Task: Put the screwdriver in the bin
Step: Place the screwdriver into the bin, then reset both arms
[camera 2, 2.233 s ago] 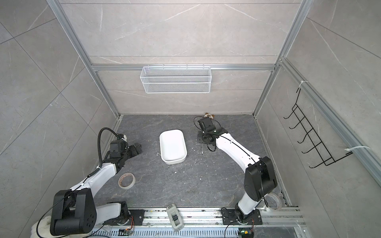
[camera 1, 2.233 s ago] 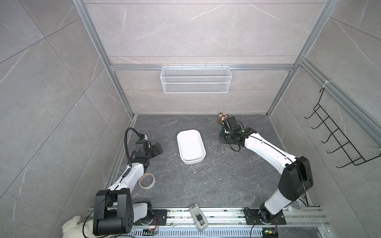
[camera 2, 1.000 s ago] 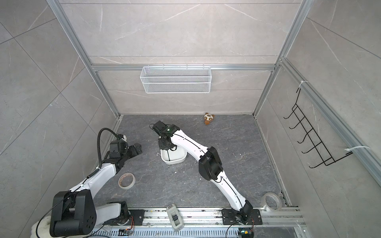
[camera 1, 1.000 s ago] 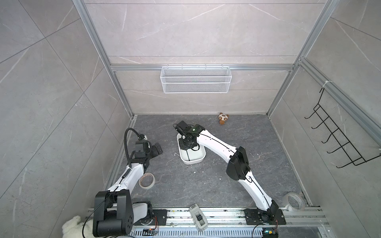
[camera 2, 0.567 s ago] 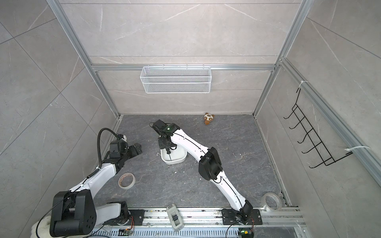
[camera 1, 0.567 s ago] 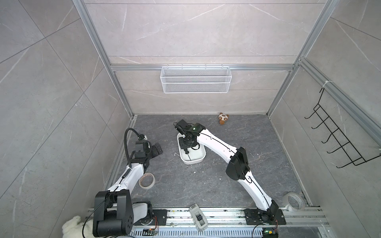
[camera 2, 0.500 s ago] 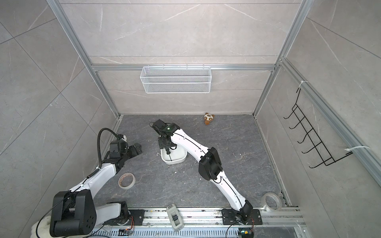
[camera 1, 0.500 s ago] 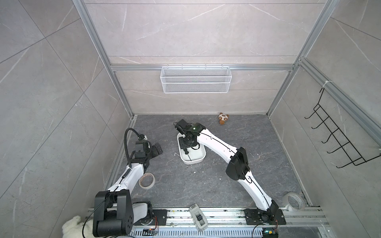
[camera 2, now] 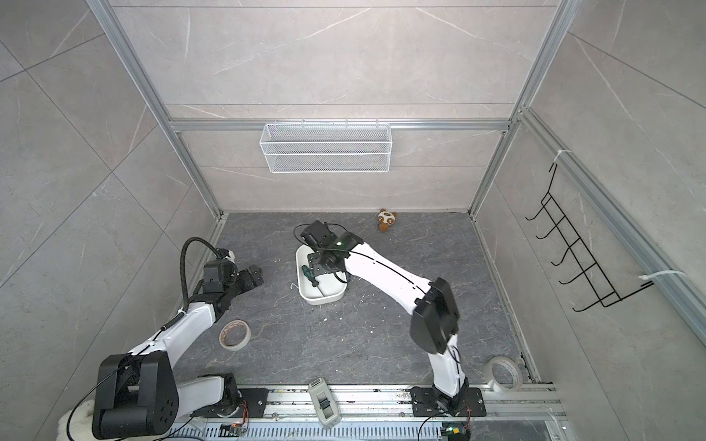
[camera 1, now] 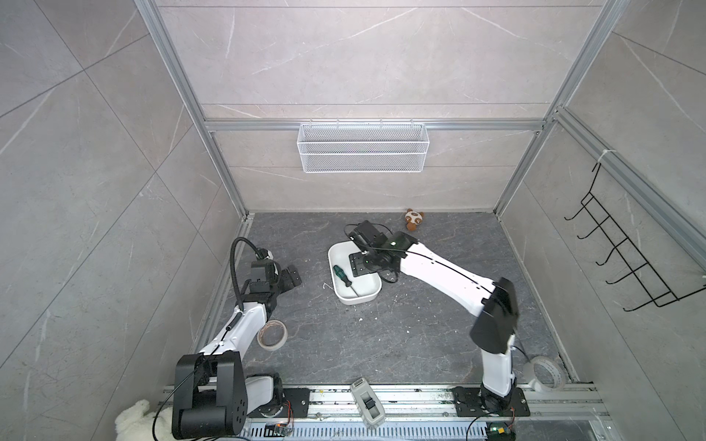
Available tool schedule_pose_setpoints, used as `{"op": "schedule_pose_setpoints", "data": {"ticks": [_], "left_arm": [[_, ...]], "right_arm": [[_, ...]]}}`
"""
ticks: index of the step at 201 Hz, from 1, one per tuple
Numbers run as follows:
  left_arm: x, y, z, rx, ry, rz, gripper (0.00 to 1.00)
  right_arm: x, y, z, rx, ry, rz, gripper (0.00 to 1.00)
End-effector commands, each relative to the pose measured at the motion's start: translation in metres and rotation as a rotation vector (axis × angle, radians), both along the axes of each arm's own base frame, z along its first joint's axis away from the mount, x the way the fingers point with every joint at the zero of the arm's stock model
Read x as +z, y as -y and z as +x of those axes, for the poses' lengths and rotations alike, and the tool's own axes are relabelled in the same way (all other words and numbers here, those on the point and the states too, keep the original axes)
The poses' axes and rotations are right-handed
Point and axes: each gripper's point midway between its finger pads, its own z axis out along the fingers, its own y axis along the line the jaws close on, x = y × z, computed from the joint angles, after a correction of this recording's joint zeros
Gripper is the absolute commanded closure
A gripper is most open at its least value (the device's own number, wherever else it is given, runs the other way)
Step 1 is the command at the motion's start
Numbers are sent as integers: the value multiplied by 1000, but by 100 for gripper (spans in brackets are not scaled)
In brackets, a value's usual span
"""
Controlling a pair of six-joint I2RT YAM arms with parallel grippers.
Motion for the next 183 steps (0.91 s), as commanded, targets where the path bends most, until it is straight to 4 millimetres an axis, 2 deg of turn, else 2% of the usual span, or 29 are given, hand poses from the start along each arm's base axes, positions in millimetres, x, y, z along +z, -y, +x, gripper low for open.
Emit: {"op": "schedule_pose_setpoints", "data": {"ticks": [1,14,32,54,71,102,115,127,135,157,183], "left_arm": [[19,6,9,-15,47,-29,0],[17,7,10,-21,40,-30,0],[16,6,10,-17,35,-27,0],[17,5,9,-11,39,-27,0],[14,0,9,28,30,-26,0],[9,-15,8,107,-2,14,0],[9,-21,7,135,-4,39,0],[8,-30,3,175,-2,73,0],[10,-36,1,201,9,93,0],[10,-44,-1,231,48,131,0],[11,-36,5,156,73,146,0]], "right_arm": [[-13,-31,-10,107,-42,150,34],[-32,-32,-15,116,-99,123,39],[-44,-24,-11,85,-79,96,39],[-39,3,0,8,23,127,22],[-21,43,8,-95,168,117,18],[20,142,10,-292,572,-56,14],[28,173,5,-325,709,-165,13],[27,202,2,-349,789,-276,9],[20,220,3,-366,791,-325,9],[-14,271,11,-463,717,-377,9],[-46,291,26,-490,714,-394,9]]}}
